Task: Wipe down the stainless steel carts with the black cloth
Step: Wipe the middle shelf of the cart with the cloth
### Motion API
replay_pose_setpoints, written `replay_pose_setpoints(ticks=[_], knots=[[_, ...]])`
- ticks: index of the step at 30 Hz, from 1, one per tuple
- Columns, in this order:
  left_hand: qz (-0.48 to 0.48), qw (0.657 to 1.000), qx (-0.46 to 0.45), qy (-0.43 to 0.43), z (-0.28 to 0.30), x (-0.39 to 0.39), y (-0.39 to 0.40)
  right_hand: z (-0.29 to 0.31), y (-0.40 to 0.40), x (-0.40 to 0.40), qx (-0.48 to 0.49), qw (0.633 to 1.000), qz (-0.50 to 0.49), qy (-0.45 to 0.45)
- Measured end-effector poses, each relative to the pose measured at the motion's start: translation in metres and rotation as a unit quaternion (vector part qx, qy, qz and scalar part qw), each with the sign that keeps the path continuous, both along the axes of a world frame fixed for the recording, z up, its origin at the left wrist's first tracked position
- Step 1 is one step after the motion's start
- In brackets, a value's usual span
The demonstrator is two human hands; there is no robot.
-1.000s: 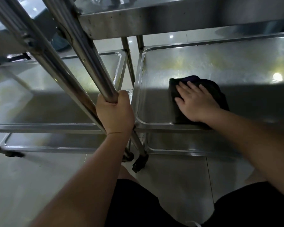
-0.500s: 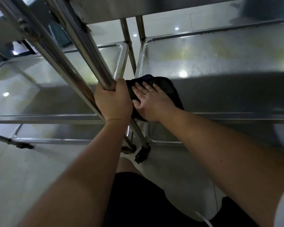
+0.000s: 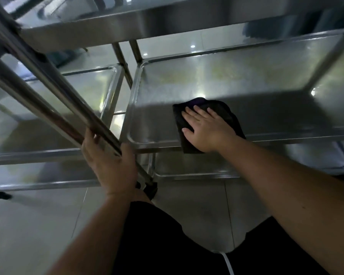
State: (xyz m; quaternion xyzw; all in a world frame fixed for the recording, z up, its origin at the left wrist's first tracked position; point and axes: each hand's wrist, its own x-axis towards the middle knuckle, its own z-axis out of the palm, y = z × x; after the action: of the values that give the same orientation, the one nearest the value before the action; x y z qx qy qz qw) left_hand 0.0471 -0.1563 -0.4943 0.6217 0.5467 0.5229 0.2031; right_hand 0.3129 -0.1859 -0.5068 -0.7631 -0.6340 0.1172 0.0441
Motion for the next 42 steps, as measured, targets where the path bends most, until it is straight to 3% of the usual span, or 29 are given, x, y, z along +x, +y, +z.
replay_pose_setpoints(ticks=[2, 7, 18, 31, 37, 42], knots=[[-0.015, 0.998, 0.032, 0.051, -0.012, 0.012, -0.022, -0.001, -0.013, 0.020, 0.000, 1.000, -0.016, -0.004], [-0.181, 0.968, -0.005, 0.174, -0.012, 0.075, -0.041, -0.003, -0.043, 0.067, 0.003, 0.999, -0.047, -0.014], [-0.333, 0.904, -0.017, 0.268, 0.006, 0.230, -0.071, -0.002, -0.127, 0.188, 0.011, 0.991, -0.135, -0.019], [-0.343, 0.847, -0.019, 0.406, -0.010, 0.318, -0.084, 0.010, -0.225, 0.332, -0.034, 0.965, -0.254, -0.061], [-0.322, 0.846, -0.030, 0.425, -0.024, 0.320, -0.081, 0.011, -0.259, 0.393, -0.060, 0.928, -0.360, -0.074], [-0.314, 0.843, -0.023, 0.436, -0.026, 0.322, -0.085, 0.011, -0.252, 0.385, -0.059, 0.901, -0.426, -0.053]])
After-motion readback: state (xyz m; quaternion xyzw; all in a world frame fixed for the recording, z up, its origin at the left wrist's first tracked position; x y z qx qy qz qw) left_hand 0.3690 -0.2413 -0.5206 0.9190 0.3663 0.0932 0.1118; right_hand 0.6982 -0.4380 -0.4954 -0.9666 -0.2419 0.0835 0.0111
